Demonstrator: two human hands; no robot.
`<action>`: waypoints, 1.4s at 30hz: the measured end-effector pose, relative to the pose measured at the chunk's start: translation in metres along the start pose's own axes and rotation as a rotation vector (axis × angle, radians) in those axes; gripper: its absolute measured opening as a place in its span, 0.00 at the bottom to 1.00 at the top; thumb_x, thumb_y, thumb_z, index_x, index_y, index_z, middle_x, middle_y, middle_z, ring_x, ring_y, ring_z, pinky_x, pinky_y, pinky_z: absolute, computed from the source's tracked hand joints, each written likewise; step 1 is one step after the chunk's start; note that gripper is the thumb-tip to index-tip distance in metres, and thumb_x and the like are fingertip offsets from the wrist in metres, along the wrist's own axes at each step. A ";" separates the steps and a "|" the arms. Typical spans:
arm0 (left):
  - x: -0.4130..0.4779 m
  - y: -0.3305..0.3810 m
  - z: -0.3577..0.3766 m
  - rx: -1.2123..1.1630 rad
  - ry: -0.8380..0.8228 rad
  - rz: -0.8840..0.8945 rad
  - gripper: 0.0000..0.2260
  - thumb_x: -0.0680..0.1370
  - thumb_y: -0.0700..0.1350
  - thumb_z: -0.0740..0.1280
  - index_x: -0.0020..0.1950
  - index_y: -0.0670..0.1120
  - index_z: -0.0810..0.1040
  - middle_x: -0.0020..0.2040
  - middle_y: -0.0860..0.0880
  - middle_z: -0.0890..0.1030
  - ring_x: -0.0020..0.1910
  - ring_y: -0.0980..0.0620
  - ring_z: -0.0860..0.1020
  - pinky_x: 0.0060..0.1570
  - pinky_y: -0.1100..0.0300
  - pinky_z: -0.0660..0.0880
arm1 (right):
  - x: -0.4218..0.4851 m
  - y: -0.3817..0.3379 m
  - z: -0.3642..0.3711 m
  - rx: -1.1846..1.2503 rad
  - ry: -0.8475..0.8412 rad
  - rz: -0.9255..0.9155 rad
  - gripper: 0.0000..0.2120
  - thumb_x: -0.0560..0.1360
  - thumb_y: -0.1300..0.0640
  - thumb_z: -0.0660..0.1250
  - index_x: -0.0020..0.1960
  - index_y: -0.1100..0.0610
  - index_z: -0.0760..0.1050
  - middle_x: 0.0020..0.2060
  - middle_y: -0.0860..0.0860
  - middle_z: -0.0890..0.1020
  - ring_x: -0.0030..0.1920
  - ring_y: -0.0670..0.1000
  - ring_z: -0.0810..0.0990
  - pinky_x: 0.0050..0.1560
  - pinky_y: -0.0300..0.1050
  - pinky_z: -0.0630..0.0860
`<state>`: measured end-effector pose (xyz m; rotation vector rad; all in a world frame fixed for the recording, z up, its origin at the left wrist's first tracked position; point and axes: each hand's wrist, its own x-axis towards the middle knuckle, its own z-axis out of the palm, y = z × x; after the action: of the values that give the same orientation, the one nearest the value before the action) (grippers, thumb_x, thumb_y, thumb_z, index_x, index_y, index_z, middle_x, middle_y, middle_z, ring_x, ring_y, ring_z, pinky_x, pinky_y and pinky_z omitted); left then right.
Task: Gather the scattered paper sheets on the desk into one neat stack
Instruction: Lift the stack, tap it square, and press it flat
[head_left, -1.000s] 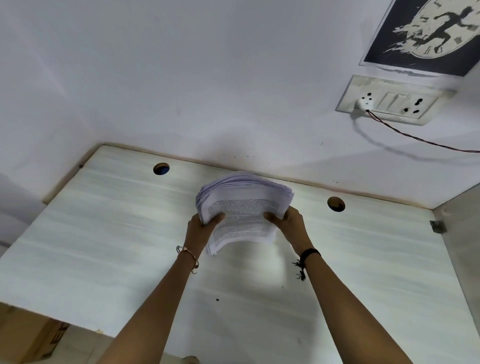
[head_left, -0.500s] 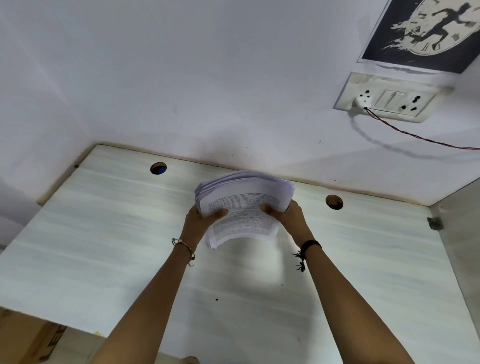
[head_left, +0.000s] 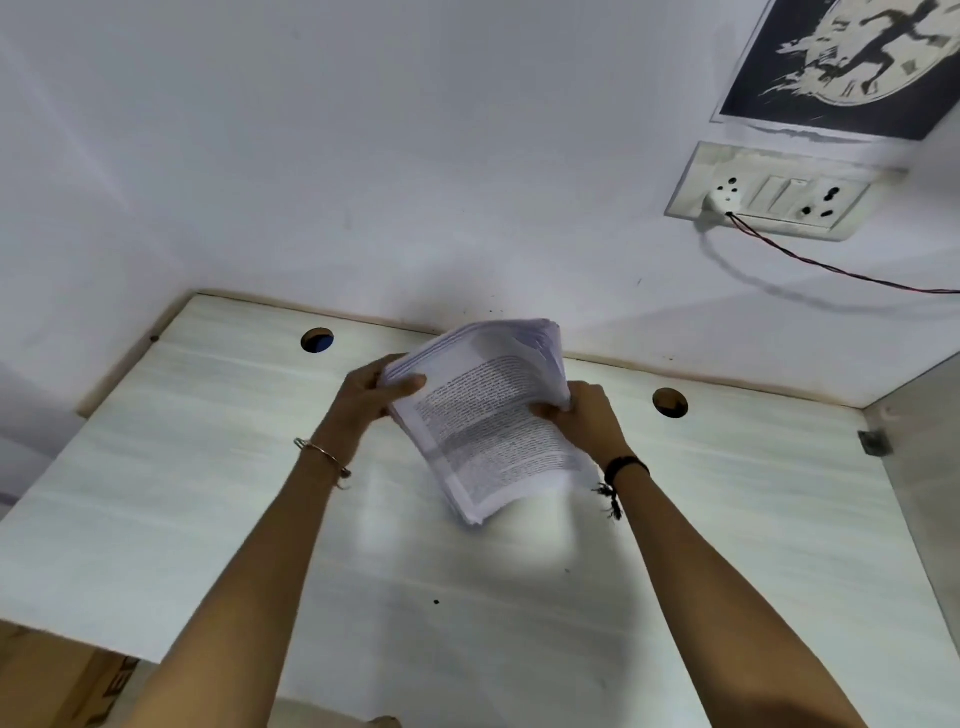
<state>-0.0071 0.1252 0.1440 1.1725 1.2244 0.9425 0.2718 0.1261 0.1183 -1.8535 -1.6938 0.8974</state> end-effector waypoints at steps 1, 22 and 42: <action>0.002 0.008 -0.006 0.034 -0.084 -0.025 0.27 0.64 0.52 0.76 0.60 0.44 0.79 0.49 0.48 0.82 0.46 0.52 0.80 0.39 0.63 0.78 | 0.003 -0.005 -0.006 -0.065 -0.018 -0.014 0.23 0.72 0.55 0.73 0.28 0.54 0.62 0.25 0.48 0.69 0.26 0.45 0.65 0.25 0.37 0.60; -0.005 -0.003 0.019 0.184 -0.009 -0.114 0.22 0.63 0.61 0.71 0.49 0.49 0.79 0.48 0.44 0.83 0.47 0.42 0.80 0.46 0.53 0.77 | -0.008 0.027 -0.071 0.192 -0.059 0.109 0.16 0.65 0.43 0.77 0.38 0.55 0.78 0.32 0.48 0.75 0.35 0.46 0.72 0.38 0.41 0.67; -0.013 -0.060 0.055 -0.185 0.263 -0.060 0.09 0.76 0.40 0.68 0.47 0.54 0.77 0.36 0.61 0.83 0.38 0.63 0.81 0.46 0.59 0.78 | -0.036 0.021 0.029 0.827 0.286 0.129 0.06 0.72 0.64 0.71 0.40 0.55 0.78 0.35 0.49 0.80 0.34 0.42 0.79 0.36 0.38 0.75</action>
<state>0.0419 0.0937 0.0852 0.8810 1.3406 1.1649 0.2647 0.0856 0.0890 -1.4218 -0.8353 1.0986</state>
